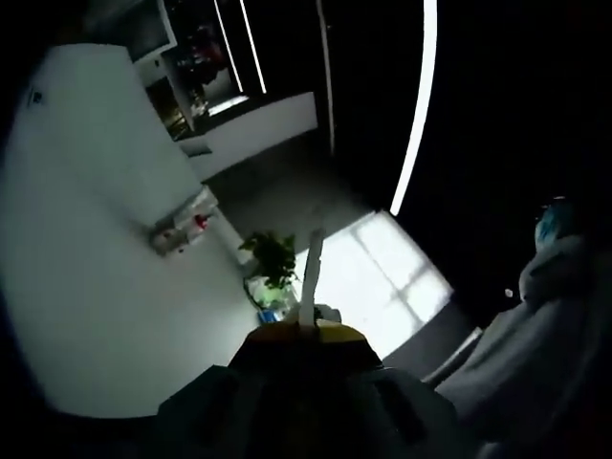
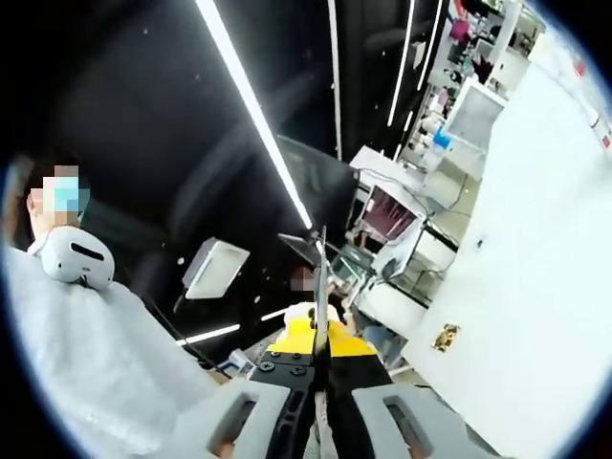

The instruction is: Arrange the skincare products in the storage area until every visible bottle or jar stands upright without overlapping.

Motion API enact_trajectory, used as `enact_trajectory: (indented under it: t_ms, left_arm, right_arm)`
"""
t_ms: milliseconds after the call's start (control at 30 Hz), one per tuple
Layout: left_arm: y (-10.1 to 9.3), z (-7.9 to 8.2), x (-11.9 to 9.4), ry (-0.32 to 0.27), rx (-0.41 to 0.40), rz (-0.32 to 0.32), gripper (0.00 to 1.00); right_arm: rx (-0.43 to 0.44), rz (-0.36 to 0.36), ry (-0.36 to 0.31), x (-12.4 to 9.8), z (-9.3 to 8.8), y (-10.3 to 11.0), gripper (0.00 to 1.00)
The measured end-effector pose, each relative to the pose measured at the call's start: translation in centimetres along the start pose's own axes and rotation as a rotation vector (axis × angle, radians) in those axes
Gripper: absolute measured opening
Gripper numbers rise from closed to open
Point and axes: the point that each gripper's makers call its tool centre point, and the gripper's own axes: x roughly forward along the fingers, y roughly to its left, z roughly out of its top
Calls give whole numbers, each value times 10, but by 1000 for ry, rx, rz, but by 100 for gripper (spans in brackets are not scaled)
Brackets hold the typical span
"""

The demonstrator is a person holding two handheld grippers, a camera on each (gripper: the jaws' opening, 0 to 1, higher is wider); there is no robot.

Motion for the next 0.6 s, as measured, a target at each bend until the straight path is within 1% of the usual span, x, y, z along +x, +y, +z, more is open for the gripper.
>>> enact_trajectory:
  t_ms: [33,67,100,133,200,233,300,333,367,400,433,467,600]
  left_arm:
    - [0,-3,1,14,12,2,3]
    - [-1,-8,2,41,43,3,3]
    - [0,-11,3,57,53,9,2]
    - [1,-16,4,86,54,13,2]
    - [1,-23,6,115,62,16,3]
    - [2,-25,6,128,72,24,1]
    - [3,-25,5,131,79,27,0]
    - [2,-25,4,131,103,31,0]
    - [2,-25,2,138,153,29,0]
    - [4,-23,2,131,192,56,0]
    - [2,-25,2,132,169,48,0]
    - [2,-24,2,131,163,45,0]
    - [1,-23,2,126,173,39,0]
  right_arm:
    - [6,1,-21,-2,5,0,0]
    - [12,4,-36,-2,8,0,0]
    - [16,8,-52,-3,11,0,0]
    - [19,6,-66,-6,14,-2,0]
    - [25,6,-76,-7,16,-3,0]
    - [29,7,-79,-7,17,-3,0]
    - [28,5,-73,-6,16,-2,0]
    - [27,4,-73,-5,15,-2,0]
    - [28,6,-69,-4,14,-2,0]
    - [22,-2,-68,-4,15,-2,0]
    - [12,-8,-64,-4,15,-2,0]
    - [7,-6,-65,-4,15,0,0]
    - [-12,-10,-69,-3,15,1,0]
